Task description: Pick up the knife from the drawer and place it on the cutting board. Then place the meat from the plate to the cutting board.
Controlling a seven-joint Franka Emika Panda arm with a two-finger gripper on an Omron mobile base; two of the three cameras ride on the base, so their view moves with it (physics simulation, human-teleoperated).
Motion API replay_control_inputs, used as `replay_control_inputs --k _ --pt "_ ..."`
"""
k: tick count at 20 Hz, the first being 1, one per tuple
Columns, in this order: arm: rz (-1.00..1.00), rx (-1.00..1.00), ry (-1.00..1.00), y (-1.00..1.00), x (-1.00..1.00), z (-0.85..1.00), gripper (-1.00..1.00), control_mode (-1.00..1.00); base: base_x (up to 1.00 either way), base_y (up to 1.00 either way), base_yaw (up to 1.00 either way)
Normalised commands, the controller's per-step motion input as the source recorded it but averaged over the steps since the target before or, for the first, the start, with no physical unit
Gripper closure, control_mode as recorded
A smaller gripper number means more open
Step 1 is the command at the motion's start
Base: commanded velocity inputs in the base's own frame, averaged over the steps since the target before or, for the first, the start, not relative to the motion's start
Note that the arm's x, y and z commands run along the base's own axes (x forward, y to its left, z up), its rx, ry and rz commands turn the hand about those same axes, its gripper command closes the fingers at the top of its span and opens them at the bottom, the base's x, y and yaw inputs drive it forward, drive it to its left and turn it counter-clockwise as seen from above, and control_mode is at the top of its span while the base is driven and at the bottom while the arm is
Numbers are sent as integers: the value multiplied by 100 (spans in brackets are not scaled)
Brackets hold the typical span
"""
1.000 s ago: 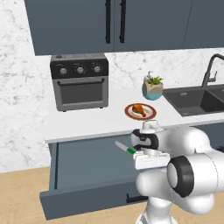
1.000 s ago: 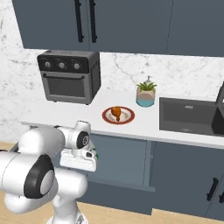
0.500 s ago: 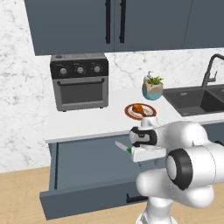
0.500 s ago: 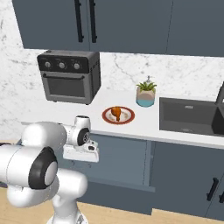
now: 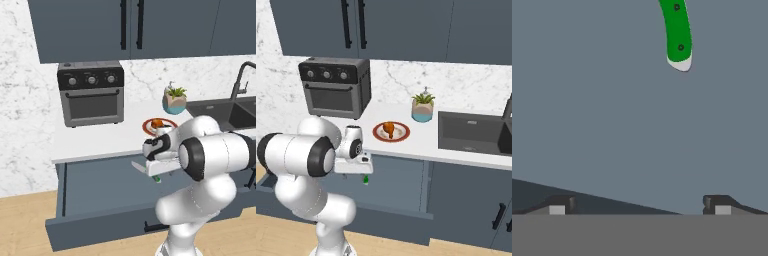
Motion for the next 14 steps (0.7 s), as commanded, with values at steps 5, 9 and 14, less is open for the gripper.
replay_control_inputs --k 5,9,14 --pt "3 2 -5 -1 31 -37 -100 -100 0 0 0" --pt "1 2 -3 0 34 -27 -100 -100 0 0 0" --pt "1 3 -2 -2 38 -22 -100 -100 0 0 0"
